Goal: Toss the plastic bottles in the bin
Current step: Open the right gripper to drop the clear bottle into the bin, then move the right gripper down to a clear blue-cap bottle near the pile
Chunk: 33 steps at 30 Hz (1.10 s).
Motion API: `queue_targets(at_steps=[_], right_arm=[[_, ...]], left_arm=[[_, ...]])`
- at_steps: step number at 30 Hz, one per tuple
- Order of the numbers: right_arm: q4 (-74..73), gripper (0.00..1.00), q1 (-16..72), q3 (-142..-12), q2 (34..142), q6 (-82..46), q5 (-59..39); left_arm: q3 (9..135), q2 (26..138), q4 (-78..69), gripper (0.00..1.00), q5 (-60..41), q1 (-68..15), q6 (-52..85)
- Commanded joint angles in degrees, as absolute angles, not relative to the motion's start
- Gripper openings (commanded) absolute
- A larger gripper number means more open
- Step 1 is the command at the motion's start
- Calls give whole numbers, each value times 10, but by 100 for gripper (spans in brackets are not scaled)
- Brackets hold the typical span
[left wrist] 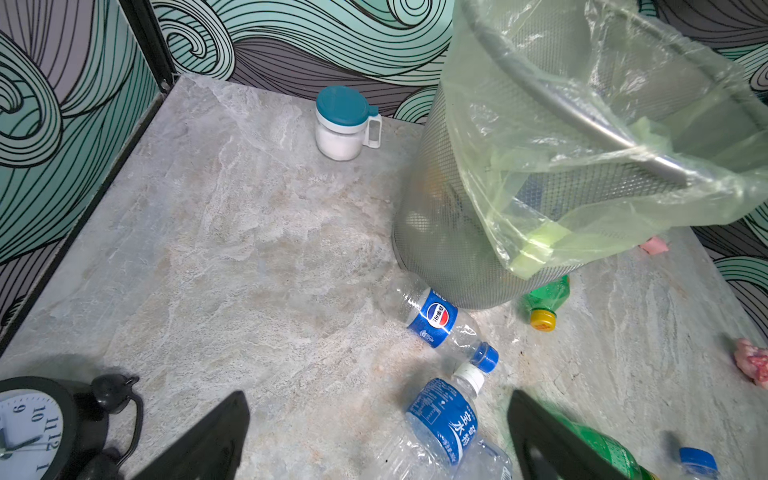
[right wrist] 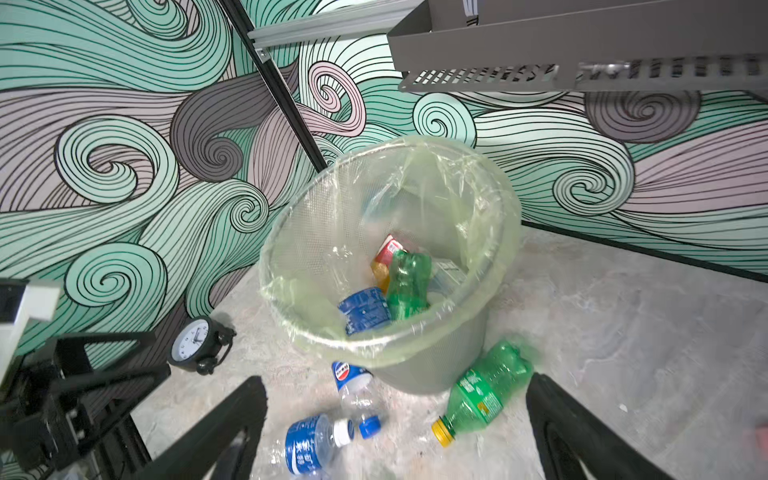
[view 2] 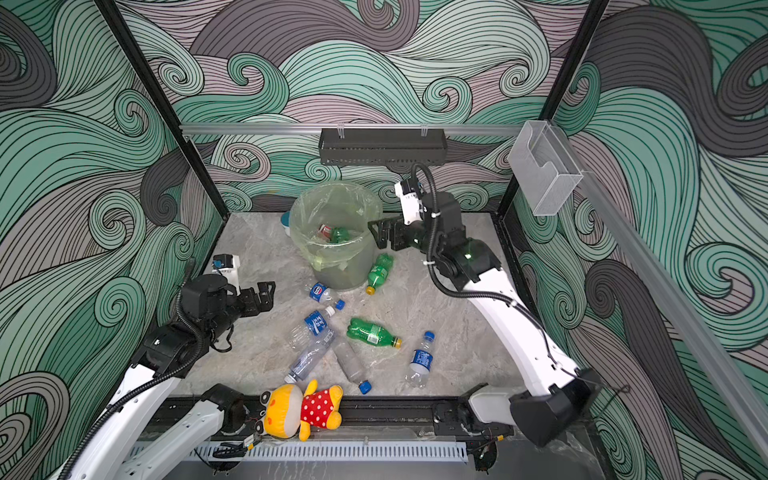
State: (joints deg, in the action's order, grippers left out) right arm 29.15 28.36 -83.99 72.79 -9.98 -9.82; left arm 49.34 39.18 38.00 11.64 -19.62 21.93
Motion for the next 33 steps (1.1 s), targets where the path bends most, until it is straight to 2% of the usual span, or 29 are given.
queue_targets(at_steps=[1, 5, 12, 20, 33], right_arm=[[401, 97, 284, -773, 681, -78, -32], [461, 95, 284, -680, 622, -129, 22], [531, 88, 285, -559, 566, -227, 28], [546, 88, 286, -459, 544, -300, -62], [464, 83, 287, -334, 561, -342, -95]], left_arm=[[491, 376, 414, 99, 142, -192, 208], [495, 383, 415, 99, 150, -192, 200], [507, 413, 408, 99, 156, -191, 185], [506, 418, 410, 99, 165, -192, 181], [503, 426, 405, 99, 169, -192, 177]])
